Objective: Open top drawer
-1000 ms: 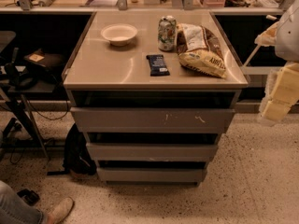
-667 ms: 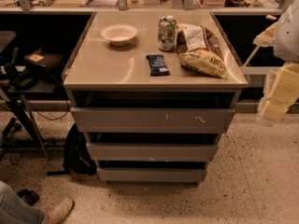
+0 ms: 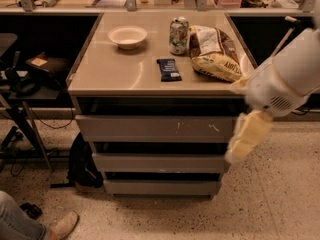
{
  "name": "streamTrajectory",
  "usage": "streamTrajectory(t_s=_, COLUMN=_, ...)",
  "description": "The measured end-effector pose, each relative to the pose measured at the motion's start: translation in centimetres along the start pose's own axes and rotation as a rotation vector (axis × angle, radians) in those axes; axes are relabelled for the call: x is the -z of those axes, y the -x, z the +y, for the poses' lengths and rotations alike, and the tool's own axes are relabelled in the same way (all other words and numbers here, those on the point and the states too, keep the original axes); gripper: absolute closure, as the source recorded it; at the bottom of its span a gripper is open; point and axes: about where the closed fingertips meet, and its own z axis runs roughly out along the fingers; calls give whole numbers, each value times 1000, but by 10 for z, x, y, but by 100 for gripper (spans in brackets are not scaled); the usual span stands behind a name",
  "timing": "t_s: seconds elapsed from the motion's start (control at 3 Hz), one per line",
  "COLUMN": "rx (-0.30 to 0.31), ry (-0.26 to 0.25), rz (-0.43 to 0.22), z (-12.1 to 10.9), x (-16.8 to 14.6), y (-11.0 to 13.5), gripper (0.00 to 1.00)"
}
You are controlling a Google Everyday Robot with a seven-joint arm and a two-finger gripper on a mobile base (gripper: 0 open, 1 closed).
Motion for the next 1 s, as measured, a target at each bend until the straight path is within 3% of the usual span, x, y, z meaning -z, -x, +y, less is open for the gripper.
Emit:
streamTrajectory(t_s=0.33, rx=-58, ry=100, rz=-110, z=23, x=-90, y=9, gripper=0)
streamTrajectory(t_s=0.67, rx=-136, ry=141, rz=-154, z=34, x=-167, y=18, gripper=0)
streamTrajectory(t_s=1.0, rx=-151, ry=76, rz=-185, z=18, x=-172, y=24, gripper=0)
